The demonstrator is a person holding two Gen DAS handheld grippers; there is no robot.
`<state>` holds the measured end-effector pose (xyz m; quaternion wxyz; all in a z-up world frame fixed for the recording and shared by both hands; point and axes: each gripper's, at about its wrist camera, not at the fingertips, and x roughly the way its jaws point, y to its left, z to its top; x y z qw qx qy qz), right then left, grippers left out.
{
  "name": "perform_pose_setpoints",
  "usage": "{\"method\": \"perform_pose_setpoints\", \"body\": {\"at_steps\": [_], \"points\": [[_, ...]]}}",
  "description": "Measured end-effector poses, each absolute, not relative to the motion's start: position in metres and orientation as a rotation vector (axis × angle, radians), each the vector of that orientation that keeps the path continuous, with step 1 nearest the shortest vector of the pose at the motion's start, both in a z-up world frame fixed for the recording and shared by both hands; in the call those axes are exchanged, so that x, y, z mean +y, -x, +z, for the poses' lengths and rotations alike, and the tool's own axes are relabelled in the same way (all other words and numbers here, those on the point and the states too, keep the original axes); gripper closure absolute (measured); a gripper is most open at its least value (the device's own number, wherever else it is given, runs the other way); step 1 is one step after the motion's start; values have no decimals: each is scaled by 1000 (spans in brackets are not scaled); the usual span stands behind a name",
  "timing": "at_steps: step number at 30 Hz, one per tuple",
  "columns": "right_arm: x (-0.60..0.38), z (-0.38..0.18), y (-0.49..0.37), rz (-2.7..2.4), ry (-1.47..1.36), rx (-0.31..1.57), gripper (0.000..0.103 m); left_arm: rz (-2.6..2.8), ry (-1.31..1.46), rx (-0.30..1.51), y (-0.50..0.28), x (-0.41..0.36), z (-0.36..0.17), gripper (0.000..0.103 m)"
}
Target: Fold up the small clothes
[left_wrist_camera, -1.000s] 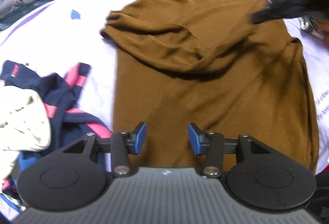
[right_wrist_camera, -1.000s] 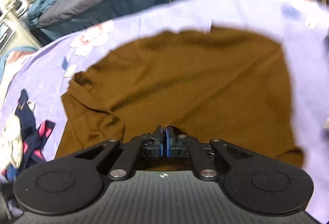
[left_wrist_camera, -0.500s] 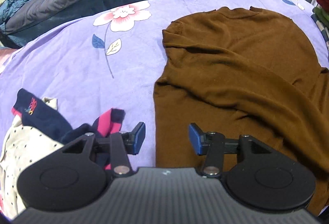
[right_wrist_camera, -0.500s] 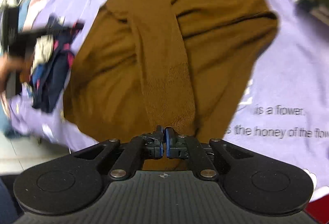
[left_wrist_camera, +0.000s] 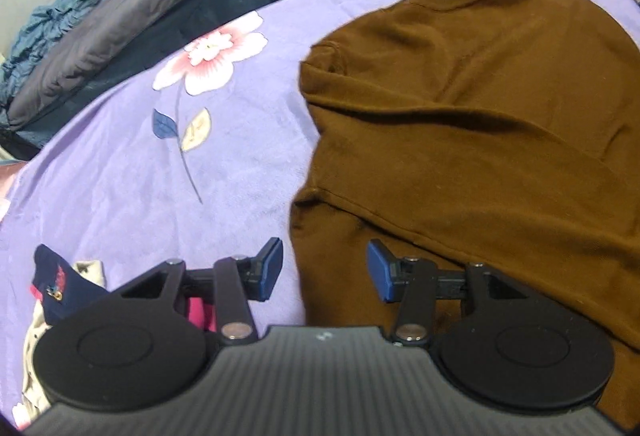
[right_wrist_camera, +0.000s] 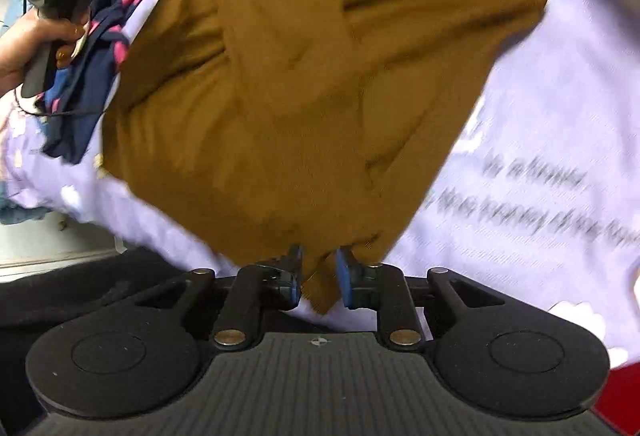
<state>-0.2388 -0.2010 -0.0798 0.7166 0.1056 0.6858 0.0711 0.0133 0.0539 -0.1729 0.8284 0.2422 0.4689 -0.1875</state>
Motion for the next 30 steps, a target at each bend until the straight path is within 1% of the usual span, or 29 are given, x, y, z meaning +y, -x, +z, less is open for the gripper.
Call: {"method": "perform_pose_setpoints", "body": {"at_steps": [3,8,11,15,17,18,19,20,21,24,25,26,27,28,30], "points": [[-203,-55,212,186,-167,1353,67,-395,-522,983,-18,56,-177,57],[-193,-39,108,260,-268,1149,67,-417,-558,965,-27,54,-186,58],[-168,-41,41,305,-287,1069,67,-443,-586,940,-34,51,-192,58],[-121,-67,-33,349,-106,1025,67,-467,-631,911,-46,48,-205,59],[-97,-87,-57,360,-1,1015,67,-486,-629,887,-51,48,-208,65],[-86,-95,-61,377,64,1003,67,-497,-630,879,-53,47,-210,70],[-76,-103,-64,402,134,985,67,-509,-632,874,-54,47,-211,79],[-63,-112,-66,427,221,961,67,-528,-631,872,-55,46,-212,85],[-53,-119,-68,444,294,939,65,-548,-625,876,-56,46,-213,94],[-33,-140,-72,455,501,894,65,-553,-618,862,-52,49,-216,97],[-32,-143,-76,461,516,891,66,-549,-605,860,-52,51,-217,97],[-32,-149,-79,458,543,891,69,-542,-583,862,-52,54,-217,98],[-34,-152,-83,450,578,905,91,-535,-556,875,-54,58,-216,98],[-36,-154,-89,442,596,922,103,-528,-529,884,-56,63,-215,98],[-49,-147,-101,403,558,910,102,-502,-493,897,-61,71,-213,100]]}}
